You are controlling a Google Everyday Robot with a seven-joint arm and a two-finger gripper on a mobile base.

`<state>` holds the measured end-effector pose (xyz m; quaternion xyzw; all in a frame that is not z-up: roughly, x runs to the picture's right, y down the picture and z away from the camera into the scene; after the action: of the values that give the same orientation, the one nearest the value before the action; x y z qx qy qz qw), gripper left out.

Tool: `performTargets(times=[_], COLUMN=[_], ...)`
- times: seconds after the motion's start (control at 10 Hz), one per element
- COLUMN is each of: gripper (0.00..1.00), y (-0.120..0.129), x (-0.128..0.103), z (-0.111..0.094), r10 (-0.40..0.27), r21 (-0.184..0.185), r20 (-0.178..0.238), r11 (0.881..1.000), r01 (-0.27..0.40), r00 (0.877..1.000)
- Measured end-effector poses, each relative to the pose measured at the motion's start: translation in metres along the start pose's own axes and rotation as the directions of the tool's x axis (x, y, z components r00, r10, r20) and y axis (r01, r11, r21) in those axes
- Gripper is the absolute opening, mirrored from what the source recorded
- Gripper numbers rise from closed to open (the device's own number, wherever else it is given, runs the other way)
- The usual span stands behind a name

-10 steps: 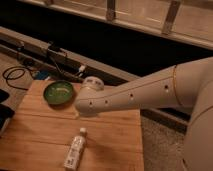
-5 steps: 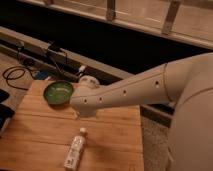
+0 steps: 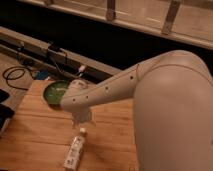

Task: Place the bottle in the ceramic bowl

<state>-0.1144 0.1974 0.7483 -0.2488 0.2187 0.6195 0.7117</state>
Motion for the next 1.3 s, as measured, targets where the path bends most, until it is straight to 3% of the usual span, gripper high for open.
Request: performTargets(times=[0.2,0.8,1.3], gripper=[0.65,0.65,0.65], y=[0.005,0.008,0.026], x=[0.010,0.012,0.020], z=[0.018,0.021,0.058], r10=[0.028,0.037,0.026], r21=[-0.030,-0.034,-0.048], r20=[-0.036,-0.049,-0.143], r11=[0.999,0.999,0.998], r01=[-0.029,-0.038,-0.033], r00=[0.999,0.998,0.989])
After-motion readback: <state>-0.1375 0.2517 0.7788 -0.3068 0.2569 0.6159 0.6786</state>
